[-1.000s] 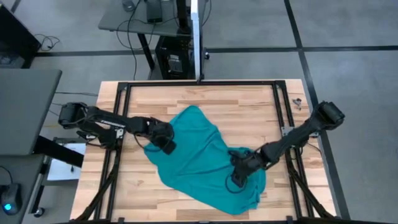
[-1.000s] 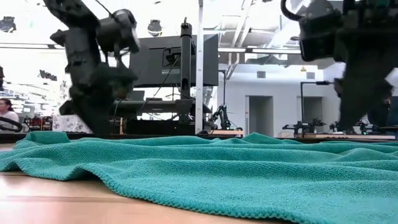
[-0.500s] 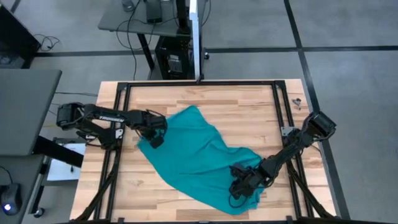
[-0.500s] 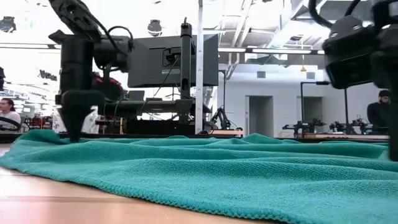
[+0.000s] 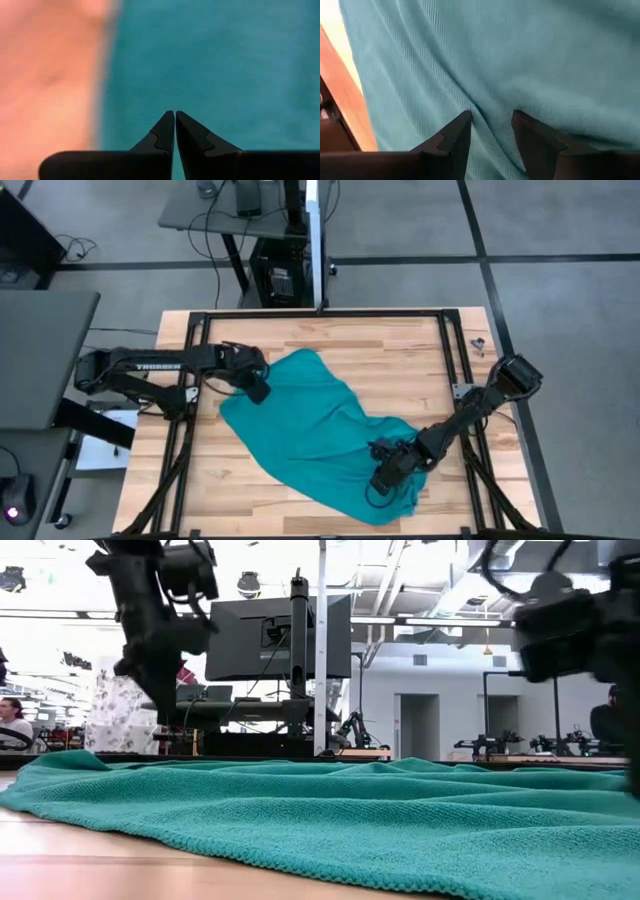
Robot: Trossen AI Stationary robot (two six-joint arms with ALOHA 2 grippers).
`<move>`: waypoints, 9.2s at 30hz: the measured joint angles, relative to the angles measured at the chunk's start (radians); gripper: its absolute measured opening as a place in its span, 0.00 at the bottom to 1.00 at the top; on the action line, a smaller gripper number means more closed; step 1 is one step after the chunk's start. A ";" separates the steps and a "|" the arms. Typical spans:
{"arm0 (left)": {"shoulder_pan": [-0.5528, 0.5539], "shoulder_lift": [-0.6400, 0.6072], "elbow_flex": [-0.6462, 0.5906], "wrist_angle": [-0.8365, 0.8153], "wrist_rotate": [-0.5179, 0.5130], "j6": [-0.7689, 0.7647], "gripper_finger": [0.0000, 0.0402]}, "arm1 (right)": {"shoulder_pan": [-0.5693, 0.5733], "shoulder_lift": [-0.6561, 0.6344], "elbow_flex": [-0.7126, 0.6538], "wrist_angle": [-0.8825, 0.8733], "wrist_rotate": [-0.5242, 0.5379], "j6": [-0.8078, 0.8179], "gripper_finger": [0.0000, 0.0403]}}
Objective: Roll towel
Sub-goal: Fold the blue towel
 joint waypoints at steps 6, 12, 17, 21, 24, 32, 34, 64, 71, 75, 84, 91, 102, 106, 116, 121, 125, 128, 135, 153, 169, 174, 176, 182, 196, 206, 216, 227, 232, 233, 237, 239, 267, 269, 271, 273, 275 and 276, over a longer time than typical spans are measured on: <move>-0.098 0.069 -0.107 0.192 0.000 -0.102 0.00 | -0.001 -0.020 0.002 -0.046 0.004 0.071 0.35; -0.012 0.246 -0.146 0.310 -0.086 0.022 0.00 | 0.077 0.049 0.009 -0.030 0.027 0.287 0.33; 0.111 0.369 -0.107 0.467 -0.083 0.147 0.00 | 0.135 0.140 0.069 0.033 0.040 0.416 0.32; 0.203 0.439 -0.028 0.484 -0.079 0.294 0.00 | 0.171 0.208 0.160 0.030 0.040 0.475 0.31; 0.273 0.485 0.033 0.481 -0.075 0.404 0.00 | 0.185 0.261 0.231 0.026 0.060 0.523 0.31; 0.469 0.598 0.188 0.436 -0.021 0.591 0.00 | 0.071 0.363 0.390 0.031 0.097 0.315 0.31; 0.505 0.616 0.227 0.405 -0.015 0.620 0.00 | 0.027 0.365 0.403 0.025 0.091 0.210 0.31; -0.178 0.214 -0.040 0.432 -0.101 -0.229 0.00 | -1.055 0.204 0.457 -0.053 -0.095 -0.949 0.31; -0.255 0.374 -0.080 0.660 -0.141 -0.434 0.00 | -1.152 0.355 0.626 -0.231 -0.316 -1.068 0.31; -0.258 0.432 -0.056 0.688 -0.142 -0.472 0.00 | -1.188 0.423 0.765 -0.294 -0.331 -1.072 0.31; -0.258 0.438 -0.048 0.685 -0.141 -0.496 0.00 | -1.244 0.678 1.031 -0.403 -0.623 -0.959 0.31; -0.260 0.436 -0.047 0.690 -0.140 -0.505 0.00 | -1.268 0.786 1.173 -0.534 -0.663 -1.016 0.31; -0.261 0.436 -0.047 0.679 -0.140 -0.498 0.00 | -1.328 0.784 1.197 -0.600 -0.499 -1.076 0.31; -0.268 0.440 -0.045 0.603 -0.137 -0.524 0.00 | -1.351 0.780 1.197 -0.627 -0.473 -1.083 0.31; -0.374 0.409 -0.043 0.362 -0.120 -0.617 0.00 | -1.356 0.774 1.197 -0.662 -0.495 -1.115 0.31; -0.394 0.352 -0.046 0.188 -0.112 -0.610 0.00 | -1.328 0.734 1.193 -0.678 -0.526 -1.181 0.31; -0.393 0.282 -0.051 0.064 -0.110 -0.585 0.00 | -1.303 0.677 1.195 -0.674 -0.534 -1.209 0.31; -0.393 0.223 -0.054 0.088 -0.111 -0.526 0.00 | -1.286 0.639 1.195 -0.683 -0.533 -1.251 0.31; -0.393 0.060 -0.051 0.099 -0.116 -0.519 0.00 | -1.217 0.523 1.168 -0.836 -0.534 -1.338 0.31; -0.500 0.146 -0.078 0.745 -0.004 -0.531 0.11 | -0.530 0.111 0.587 -0.803 -0.456 -1.072 0.31; -0.713 0.653 0.234 0.865 0.012 -0.428 0.30 | -0.025 0.083 0.339 -0.454 0.015 -0.175 0.31; -0.727 0.804 0.410 0.820 -0.108 -0.448 0.30 | 0.049 0.084 0.301 -0.506 0.094 -0.185 0.31; -0.717 0.849 0.481 0.757 -0.167 -0.481 0.30 | 0.074 0.085 0.275 -0.481 0.104 -0.181 0.31; -0.704 0.998 0.667 0.707 -0.188 -0.552 0.30 | 0.119 0.085 0.185 -0.406 0.199 -0.097 0.31; -0.857 1.031 0.788 0.405 -0.128 -0.712 0.30 | 0.123 0.077 0.052 -0.300 0.148 -0.232 0.31; -0.977 0.953 0.784 0.064 -0.116 -0.709 0.30 | 0.202 0.078 0.097 -0.338 0.038 -0.201 0.31; -1.059 0.934 0.785 -0.142 -0.046 -0.670 0.30 | 0.236 0.085 0.194 -0.315 -0.033 -0.238 0.31; -1.044 0.771 0.781 -0.112 -0.211 -0.680 0.30 | 0.171 0.085 0.222 -0.148 -0.021 -0.339 0.31; -1.037 0.788 0.777 0.040 -0.216 -0.705 0.30 | 0.133 0.086 0.224 0.015 -0.010 -0.398 0.31; -1.042 0.805 0.777 0.085 -0.215 -0.712 0.30 | 0.129 0.086 0.224 0.032 -0.005 -0.399 0.31; -1.061 0.861 0.775 0.208 -0.204 -0.769 0.30 | 0.127 0.106 0.225 0.107 0.029 -0.399 0.31; -1.075 0.873 0.776 0.191 -0.189 -0.824 0.30 | 0.126 0.145 0.226 0.148 0.030 -0.399 0.31; -1.235 0.942 0.788 -0.067 -0.126 -1.030 0.30 | 0.180 0.273 0.230 0.005 -0.080 -0.332 0.31; -1.256 0.945 0.796 -0.068 -0.122 -1.041 0.30 | 0.198 0.259 0.229 -0.028 -0.081 -0.323 0.31; -1.263 0.946 0.810 -0.091 -0.120 -1.059 0.30 | 0.206 0.241 0.226 -0.036 -0.081 -0.323 0.31; -1.263 0.949 0.835 -0.122 -0.110 -1.067 0.30 | 0.204 0.226 0.224 -0.035 -0.077 -0.320 0.31; -1.255 0.949 0.860 -0.137 -0.097 -1.047 0.30 | 0.189 0.207 0.220 -0.050 -0.076 -0.320 0.31; -1.246 0.947 0.874 -0.142 -0.091 -1.026 0.30 | 0.179 0.196 0.220 -0.058 -0.076 -0.321 0.31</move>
